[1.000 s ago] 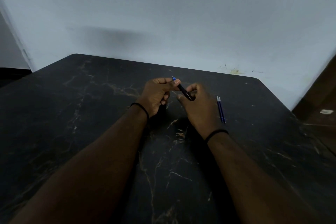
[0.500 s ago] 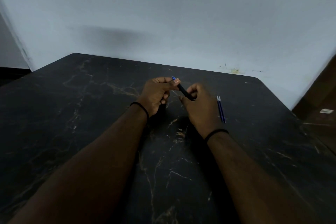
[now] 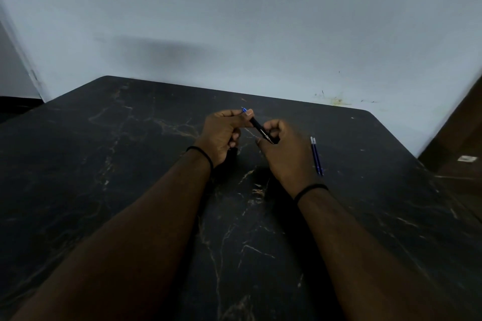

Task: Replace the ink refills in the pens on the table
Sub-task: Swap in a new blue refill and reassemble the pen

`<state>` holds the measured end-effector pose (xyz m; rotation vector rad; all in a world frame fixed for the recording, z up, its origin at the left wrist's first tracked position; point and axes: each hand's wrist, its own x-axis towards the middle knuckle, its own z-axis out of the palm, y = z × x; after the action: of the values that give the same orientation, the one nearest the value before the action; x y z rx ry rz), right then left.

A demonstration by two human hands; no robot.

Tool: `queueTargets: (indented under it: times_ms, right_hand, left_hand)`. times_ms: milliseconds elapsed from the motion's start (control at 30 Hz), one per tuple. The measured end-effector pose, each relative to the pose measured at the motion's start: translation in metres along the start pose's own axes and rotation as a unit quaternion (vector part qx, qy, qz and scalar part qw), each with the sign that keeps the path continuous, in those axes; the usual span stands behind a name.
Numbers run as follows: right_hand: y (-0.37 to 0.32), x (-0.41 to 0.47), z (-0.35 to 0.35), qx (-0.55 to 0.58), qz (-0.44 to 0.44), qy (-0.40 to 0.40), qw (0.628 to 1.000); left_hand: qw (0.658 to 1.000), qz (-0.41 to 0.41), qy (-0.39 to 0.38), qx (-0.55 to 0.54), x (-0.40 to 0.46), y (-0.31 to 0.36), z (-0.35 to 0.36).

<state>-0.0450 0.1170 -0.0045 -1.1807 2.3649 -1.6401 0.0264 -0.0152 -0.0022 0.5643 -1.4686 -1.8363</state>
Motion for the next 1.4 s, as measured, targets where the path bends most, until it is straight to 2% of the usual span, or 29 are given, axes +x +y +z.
queueTargets:
  times_ms: [233, 467, 733, 867, 967, 1033, 1100, 1133, 1200, 1300, 1367, 1400]
  right_hand:
    - [0.002, 0.002, 0.002, 0.02, 0.026, 0.0, 0.999]
    - [-0.004, 0.0, -0.004, 0.017, 0.026, 0.004, 1.0]
    - [-0.008, -0.002, -0.002, 0.076, 0.045, 0.004, 0.996]
    - [-0.009, -0.003, 0.0, 0.091, 0.034, 0.042, 0.994]
    - [-0.007, -0.001, -0.001, 0.088, 0.044, 0.06, 0.993]
    - [-0.005, 0.001, -0.002, 0.085, 0.056, 0.068, 0.992]
    - [-0.004, 0.002, -0.003, 0.081, 0.064, 0.069, 0.992]
    - [-0.003, 0.003, -0.003, 0.077, 0.064, 0.068, 0.993]
    - [-0.003, 0.002, -0.003, 0.064, 0.058, 0.065, 0.994]
    - [-0.003, 0.0, -0.004, 0.036, 0.048, 0.063, 0.996]
    - [-0.004, -0.001, -0.004, 0.031, 0.048, 0.062, 0.996]
    - [-0.005, -0.002, -0.004, 0.03, 0.048, 0.06, 0.997]
  left_hand:
    - [1.0, -0.003, 0.015, 0.006, -0.001, 0.001, 0.0]
    - [1.0, 0.0, -0.005, 0.006, 0.001, -0.002, -0.003]
    - [1.0, 0.017, -0.017, -0.019, 0.007, -0.006, -0.005]
    - [0.999, 0.041, 0.02, -0.011, 0.004, -0.003, 0.001]
    - [0.991, 0.07, 0.111, 0.002, 0.002, 0.001, 0.003]
    - [0.968, 0.096, 0.214, 0.093, 0.004, 0.005, -0.004]
    - [0.903, 0.102, 0.29, 0.299, 0.003, 0.007, -0.014]
    - [0.863, 0.092, 0.299, 0.396, 0.001, 0.01, -0.017]
    - [0.802, 0.06, 0.266, 0.532, -0.004, 0.013, -0.017]
    - [0.732, 0.012, 0.173, 0.659, -0.007, 0.012, -0.01]
    - [0.698, 0.007, 0.13, 0.705, -0.009, 0.012, -0.008]
    - [0.695, 0.006, 0.124, 0.708, -0.009, 0.012, -0.007]
